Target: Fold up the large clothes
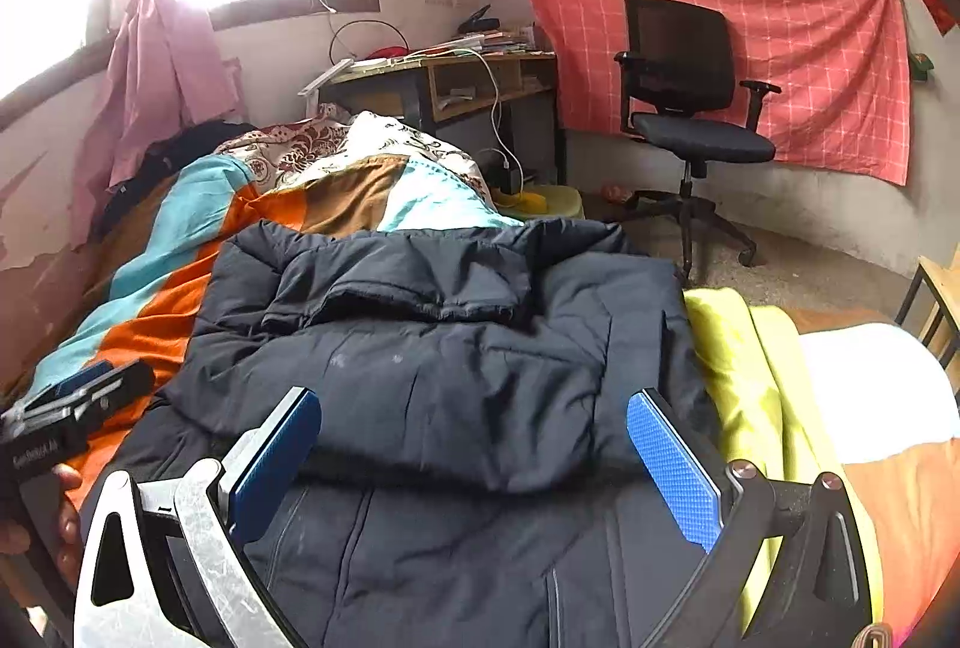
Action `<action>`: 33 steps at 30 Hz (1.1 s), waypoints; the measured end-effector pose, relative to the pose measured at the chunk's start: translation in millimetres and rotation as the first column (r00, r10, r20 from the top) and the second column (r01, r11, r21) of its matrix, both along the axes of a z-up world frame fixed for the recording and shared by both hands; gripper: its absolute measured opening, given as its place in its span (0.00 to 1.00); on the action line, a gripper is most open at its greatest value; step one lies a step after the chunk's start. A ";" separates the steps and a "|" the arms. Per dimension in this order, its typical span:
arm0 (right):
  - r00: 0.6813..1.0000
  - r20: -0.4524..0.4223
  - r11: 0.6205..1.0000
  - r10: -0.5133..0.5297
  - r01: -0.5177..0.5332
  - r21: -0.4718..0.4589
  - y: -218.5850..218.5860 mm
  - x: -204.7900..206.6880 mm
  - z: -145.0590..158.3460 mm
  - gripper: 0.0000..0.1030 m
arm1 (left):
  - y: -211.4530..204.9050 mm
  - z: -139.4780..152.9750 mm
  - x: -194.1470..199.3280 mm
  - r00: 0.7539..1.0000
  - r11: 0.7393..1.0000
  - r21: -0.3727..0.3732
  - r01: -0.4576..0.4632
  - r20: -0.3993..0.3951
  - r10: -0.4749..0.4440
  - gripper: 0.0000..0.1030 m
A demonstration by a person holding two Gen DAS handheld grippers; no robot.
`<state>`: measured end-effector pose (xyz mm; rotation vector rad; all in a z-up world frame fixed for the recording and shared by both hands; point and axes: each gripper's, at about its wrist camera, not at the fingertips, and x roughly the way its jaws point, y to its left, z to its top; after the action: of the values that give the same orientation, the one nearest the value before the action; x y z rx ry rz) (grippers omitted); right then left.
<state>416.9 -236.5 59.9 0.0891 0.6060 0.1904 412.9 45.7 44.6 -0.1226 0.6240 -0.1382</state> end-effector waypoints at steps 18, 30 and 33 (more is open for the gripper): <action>0.999 0.017 0.999 0.035 -0.035 0.002 -0.5 -97.1 2.4 1.00 | -9.7 5.9 -100.9 0.996 0.998 0.057 0.036 0.083 -0.041 0.93; 0.999 0.049 1.000 0.017 -0.017 0.002 -2.1 -161.1 -0.7 1.00 | -17.2 -1.1 -160.1 0.990 0.991 0.122 0.056 0.126 -0.072 0.93; 0.998 0.060 1.000 0.020 -0.020 -0.002 -1.2 -176.8 -2.1 1.00 | -16.9 -3.1 -172.6 0.988 0.988 0.144 0.052 0.134 -0.072 0.93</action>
<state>240.1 -237.7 57.8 0.0757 0.5475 0.2117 240.3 28.9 41.5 0.0423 0.4966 -0.1610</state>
